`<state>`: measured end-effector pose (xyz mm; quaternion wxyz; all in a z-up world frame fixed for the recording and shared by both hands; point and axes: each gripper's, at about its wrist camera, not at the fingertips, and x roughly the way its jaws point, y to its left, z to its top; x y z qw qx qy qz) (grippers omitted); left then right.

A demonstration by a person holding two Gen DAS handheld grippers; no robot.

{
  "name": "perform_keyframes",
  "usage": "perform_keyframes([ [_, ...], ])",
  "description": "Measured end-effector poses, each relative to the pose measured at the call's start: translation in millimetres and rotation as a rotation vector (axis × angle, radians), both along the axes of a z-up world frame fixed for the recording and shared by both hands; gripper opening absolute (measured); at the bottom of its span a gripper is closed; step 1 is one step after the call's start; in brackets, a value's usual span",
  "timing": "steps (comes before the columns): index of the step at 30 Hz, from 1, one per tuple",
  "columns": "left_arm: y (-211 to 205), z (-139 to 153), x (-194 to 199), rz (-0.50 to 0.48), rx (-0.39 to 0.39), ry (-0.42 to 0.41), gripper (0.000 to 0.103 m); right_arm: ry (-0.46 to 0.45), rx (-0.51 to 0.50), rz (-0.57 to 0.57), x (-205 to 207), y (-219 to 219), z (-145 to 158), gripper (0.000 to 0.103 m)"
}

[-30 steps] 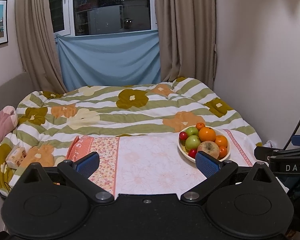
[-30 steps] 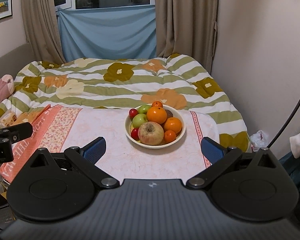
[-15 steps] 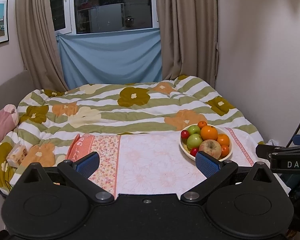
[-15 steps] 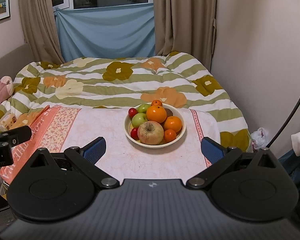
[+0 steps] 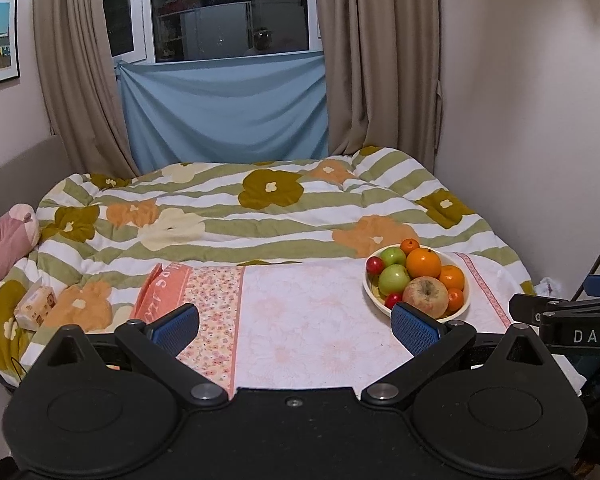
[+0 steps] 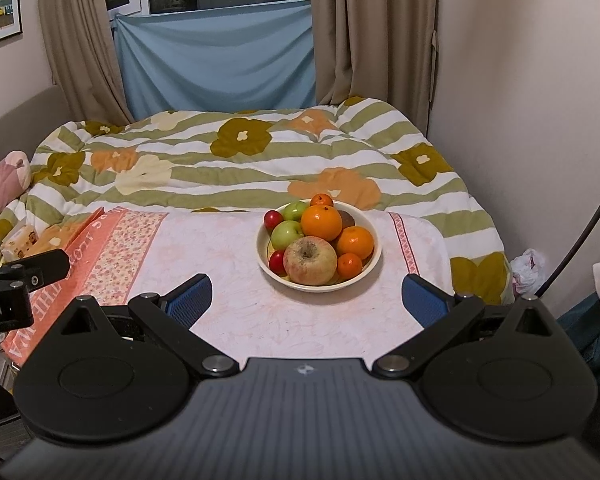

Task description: Organize fruits

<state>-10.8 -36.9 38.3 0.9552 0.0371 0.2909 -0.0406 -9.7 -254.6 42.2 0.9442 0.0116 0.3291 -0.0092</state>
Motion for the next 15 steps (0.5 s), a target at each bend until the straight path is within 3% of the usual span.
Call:
perform_keyframes([
  [15,7.0,-0.9,2.6,0.023,-0.005,-0.012,0.103,-0.001,-0.002,-0.001,3.5,0.9,-1.6,0.103],
])
